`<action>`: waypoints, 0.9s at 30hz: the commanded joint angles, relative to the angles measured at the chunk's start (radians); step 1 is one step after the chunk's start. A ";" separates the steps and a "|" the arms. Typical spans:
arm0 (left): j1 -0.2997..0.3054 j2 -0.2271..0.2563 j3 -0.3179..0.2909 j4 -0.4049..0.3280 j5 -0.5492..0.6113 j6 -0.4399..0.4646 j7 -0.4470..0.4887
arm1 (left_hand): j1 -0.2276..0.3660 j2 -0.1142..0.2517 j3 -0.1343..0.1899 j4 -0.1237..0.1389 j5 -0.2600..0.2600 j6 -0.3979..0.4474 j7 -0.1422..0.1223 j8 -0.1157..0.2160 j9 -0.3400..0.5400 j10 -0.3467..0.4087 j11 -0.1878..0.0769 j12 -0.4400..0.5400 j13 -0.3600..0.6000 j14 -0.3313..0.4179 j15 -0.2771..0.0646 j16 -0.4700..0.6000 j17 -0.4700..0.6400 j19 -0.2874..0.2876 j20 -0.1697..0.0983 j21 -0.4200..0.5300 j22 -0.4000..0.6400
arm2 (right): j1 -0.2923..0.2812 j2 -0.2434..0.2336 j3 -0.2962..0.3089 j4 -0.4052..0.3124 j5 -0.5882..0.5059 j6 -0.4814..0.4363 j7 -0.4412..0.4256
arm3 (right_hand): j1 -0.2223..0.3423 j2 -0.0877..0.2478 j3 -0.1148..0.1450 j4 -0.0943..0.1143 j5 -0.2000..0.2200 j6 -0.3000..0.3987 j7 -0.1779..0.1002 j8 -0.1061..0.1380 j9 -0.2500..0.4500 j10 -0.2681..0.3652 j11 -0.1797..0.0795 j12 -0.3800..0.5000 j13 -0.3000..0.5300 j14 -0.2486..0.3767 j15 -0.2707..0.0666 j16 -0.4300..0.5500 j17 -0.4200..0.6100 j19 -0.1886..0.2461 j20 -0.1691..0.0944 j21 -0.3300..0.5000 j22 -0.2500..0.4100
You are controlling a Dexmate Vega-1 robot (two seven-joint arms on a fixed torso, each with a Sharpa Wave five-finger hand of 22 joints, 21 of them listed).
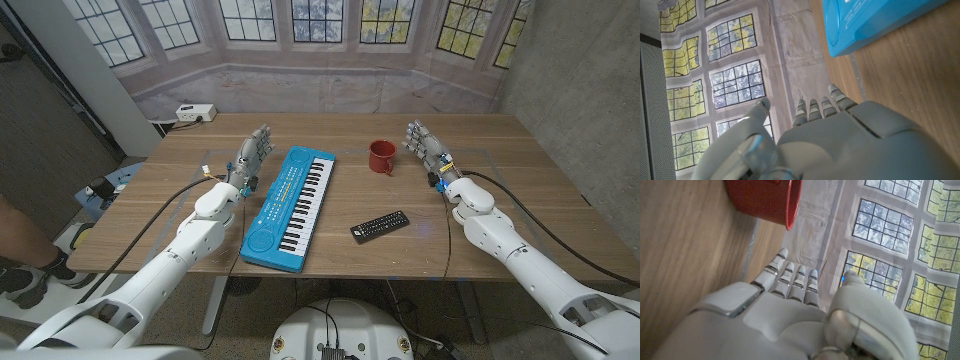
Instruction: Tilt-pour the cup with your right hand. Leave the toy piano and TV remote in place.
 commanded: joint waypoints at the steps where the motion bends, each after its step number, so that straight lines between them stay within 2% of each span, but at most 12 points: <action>1: -0.016 -0.001 0.017 0.004 0.013 0.021 -0.002 | 0.017 0.003 0.009 -0.002 0.007 0.012 0.003 0.004 0.005 0.005 0.012 0.004 0.005 0.004 0.004 0.003 0.004 0.010 0.002 0.004 0.005 | 0.009 0.008 -0.003 0.013 0.002 0.010 0.010 | 0.018 -0.001 0.013 -0.008 0.006 0.014 0.007 0.008 0.001 0.009 -0.001 0.004 0.002 0.010 -0.036 0.006 0.000 0.005 -0.029 0.006 0.004; 6: -0.018 0.007 0.023 -0.006 0.021 0.030 -0.006 | 0.019 0.002 0.011 -0.005 0.008 0.012 0.005 0.003 0.005 0.006 0.012 0.004 0.004 0.006 0.005 0.002 0.004 0.012 0.001 0.002 0.005 | -0.006 0.007 -0.004 0.000 -0.016 0.021 -0.017 | 0.026 -0.005 0.017 -0.017 0.005 0.016 0.009 0.008 0.001 0.011 0.002 0.004 0.002 0.012 -0.035 0.006 -0.004 0.005 -0.029 0.006 0.004; 17: -0.025 0.013 0.028 -0.007 0.032 0.028 -0.013 | 0.026 0.001 0.015 -0.016 0.009 0.014 0.006 0.001 0.005 0.006 0.012 0.002 0.003 0.009 0.007 -0.001 0.004 0.015 0.002 -0.004 0.005 | -0.081 -0.039 -0.019 -0.165 -0.161 -0.031 -0.223 | 0.044 -0.032 0.018 -0.048 0.000 0.025 0.023 0.008 0.000 0.018 0.013 0.005 0.003 0.014 -0.032 0.007 -0.017 0.008 -0.025 0.007 0.004; 27: -0.043 0.006 0.035 0.014 0.040 0.013 -0.029 | 0.033 0.001 0.018 -0.026 0.011 0.017 0.006 0.000 0.005 0.012 0.016 0.003 0.002 0.015 0.009 -0.002 0.004 0.019 0.003 -0.008 0.005 | -0.113 -0.048 -0.028 -0.235 -0.246 -0.075 -0.331 | 0.059 -0.046 0.020 -0.069 -0.003 0.025 0.025 0.007 0.000 0.031 0.013 0.009 0.003 0.011 -0.026 0.006 -0.025 0.000 -0.023 0.003 0.004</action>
